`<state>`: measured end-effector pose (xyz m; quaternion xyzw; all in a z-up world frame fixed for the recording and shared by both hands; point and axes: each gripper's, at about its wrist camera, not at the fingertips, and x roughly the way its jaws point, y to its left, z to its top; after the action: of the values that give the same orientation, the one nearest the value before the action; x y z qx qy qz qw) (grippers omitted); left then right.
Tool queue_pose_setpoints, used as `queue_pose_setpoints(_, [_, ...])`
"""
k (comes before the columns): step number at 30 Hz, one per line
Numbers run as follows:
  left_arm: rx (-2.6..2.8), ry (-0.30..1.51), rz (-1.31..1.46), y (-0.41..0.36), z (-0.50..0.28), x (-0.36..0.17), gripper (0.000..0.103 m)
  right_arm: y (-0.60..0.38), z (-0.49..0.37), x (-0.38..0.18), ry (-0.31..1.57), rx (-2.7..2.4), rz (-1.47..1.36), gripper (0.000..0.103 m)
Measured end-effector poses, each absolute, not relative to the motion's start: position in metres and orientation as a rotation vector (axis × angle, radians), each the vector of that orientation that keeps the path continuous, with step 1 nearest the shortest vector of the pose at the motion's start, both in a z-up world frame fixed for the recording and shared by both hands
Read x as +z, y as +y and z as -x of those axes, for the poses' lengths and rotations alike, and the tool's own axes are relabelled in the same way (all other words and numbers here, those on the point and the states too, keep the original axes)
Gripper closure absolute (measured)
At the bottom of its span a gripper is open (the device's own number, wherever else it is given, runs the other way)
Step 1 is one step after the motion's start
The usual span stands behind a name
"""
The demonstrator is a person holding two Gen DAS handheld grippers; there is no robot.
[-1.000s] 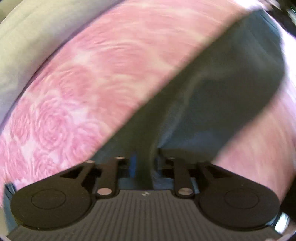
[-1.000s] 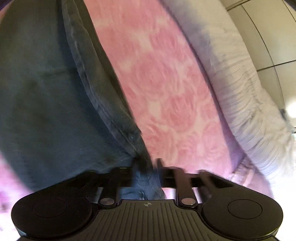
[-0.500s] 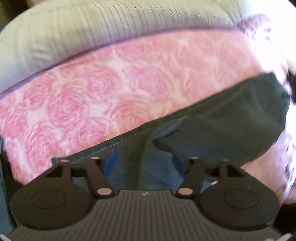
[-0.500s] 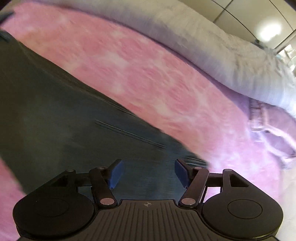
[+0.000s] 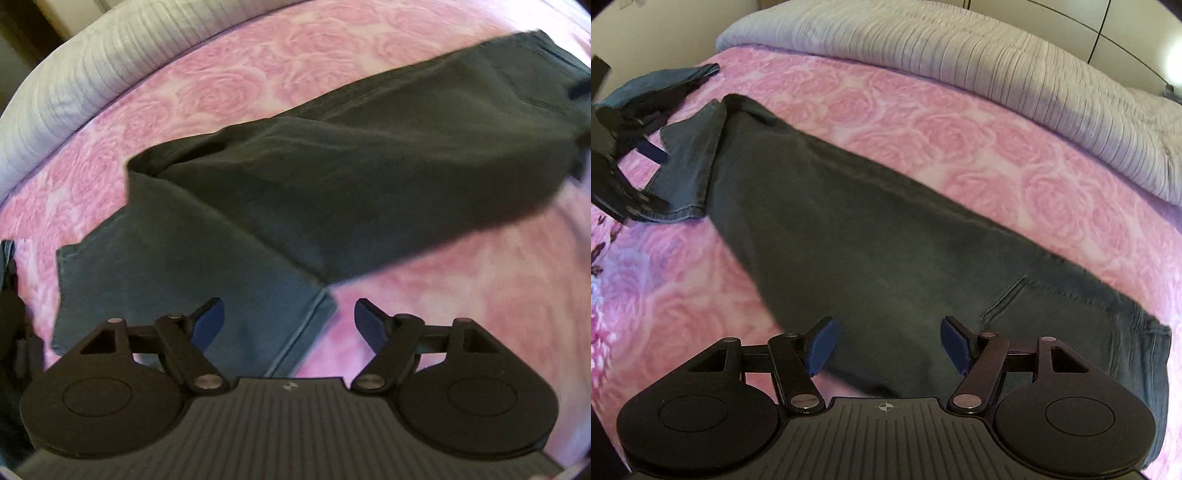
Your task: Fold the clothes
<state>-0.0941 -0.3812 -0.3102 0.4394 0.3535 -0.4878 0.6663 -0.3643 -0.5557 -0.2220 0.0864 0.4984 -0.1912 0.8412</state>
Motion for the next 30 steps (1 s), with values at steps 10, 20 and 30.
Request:
queue_pose_setpoints(10, [-1.147,0.755,-1.051,-0.352,0.022,-0.266,0.089,-0.532,0.346,-0.209,1.097,-0.591,-0.111,0.036])
queue_pose_setpoints(20, [-0.980,0.810,-0.859,-0.348,-0.260,-0.211,0.065,-0.477,0.234,-0.202,1.078,-0.617,-0.135,0.035])
queue_pose_setpoints(30, [-1.339,0.784,-1.000,-0.358,-0.220,-0.276,0.052,-0.457,0.168,-0.222,1.115,-0.452,-0.124,0.034])
